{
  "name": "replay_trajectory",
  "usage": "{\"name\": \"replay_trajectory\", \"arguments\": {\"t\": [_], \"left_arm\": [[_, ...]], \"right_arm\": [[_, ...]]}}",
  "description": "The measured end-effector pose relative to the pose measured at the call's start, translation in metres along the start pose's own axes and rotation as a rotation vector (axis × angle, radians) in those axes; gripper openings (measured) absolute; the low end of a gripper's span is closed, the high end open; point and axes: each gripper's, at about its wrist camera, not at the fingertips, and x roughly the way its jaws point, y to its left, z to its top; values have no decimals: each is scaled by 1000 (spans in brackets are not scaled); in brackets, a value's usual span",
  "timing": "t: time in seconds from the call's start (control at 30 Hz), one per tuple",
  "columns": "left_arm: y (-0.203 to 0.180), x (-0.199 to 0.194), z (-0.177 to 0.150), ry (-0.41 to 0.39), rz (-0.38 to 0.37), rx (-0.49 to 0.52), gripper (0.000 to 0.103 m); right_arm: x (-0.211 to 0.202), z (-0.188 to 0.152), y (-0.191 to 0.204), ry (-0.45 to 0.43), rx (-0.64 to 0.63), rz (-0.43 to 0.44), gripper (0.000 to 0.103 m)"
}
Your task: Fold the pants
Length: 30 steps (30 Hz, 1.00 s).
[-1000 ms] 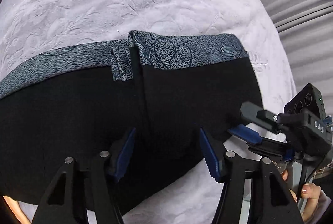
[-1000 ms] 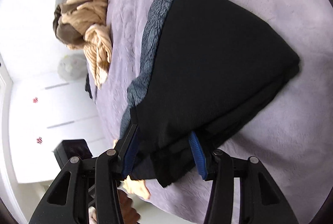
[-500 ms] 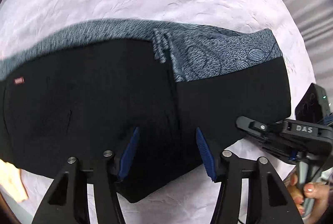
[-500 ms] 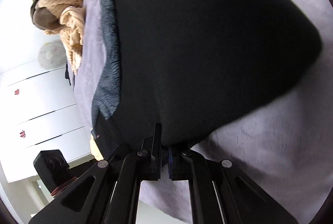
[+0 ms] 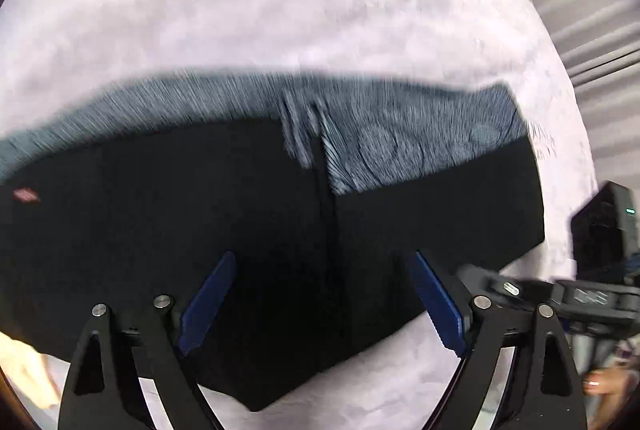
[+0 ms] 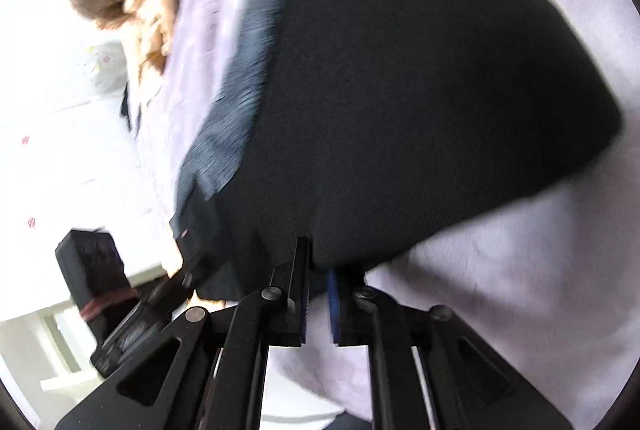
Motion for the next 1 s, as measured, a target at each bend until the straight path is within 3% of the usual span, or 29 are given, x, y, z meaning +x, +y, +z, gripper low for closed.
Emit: {"name": "replay_trajectory", "arguments": {"t": [0.13,0.2,0.23,0.3,0.37,0.43,0.47,0.5,0.57,0.67,0.73,0.83,0.9,1.0], "left_arm": [[-9,-25,8,-77,12,52,90],[-18,-26,16,-85,6,73,90],[-22,-25,24,-92,7,81,90],[-36,-25,34,-107,2,93,90],[-42,-26,40,-117,-16,94,90],[-47,-15,44,-109,-29,100,90],[-51,-8,46,-103,-23,105,90],[-57,1,48,-92,-4,108,90],[-59,16,45,-60,40,102,90],[-42,28,31,-18,54,57,90],[-23,43,21,49,56,-7,90],[-16,47,12,42,34,-17,90],[-23,41,11,50,80,16,90],[-23,16,3,2,125,32,90]], "right_arm": [[-51,16,28,-90,-202,-56,26],[-72,40,32,-173,-232,-92,74],[-82,55,32,-223,-233,-93,80],[-91,80,28,-266,-238,-108,80],[-88,102,20,-259,-229,-184,78],[-70,123,1,-190,-198,-239,63],[-59,130,-8,-144,-174,-240,44],[-50,132,-17,-111,-146,-218,34],[-44,132,-21,-109,-133,-226,34],[-42,117,6,-96,-254,-273,34],[-36,115,12,-101,-298,-330,34],[-22,122,5,-83,-280,-417,48],[-22,120,15,-93,-294,-446,50],[-39,98,46,-175,-387,-511,51]]}}
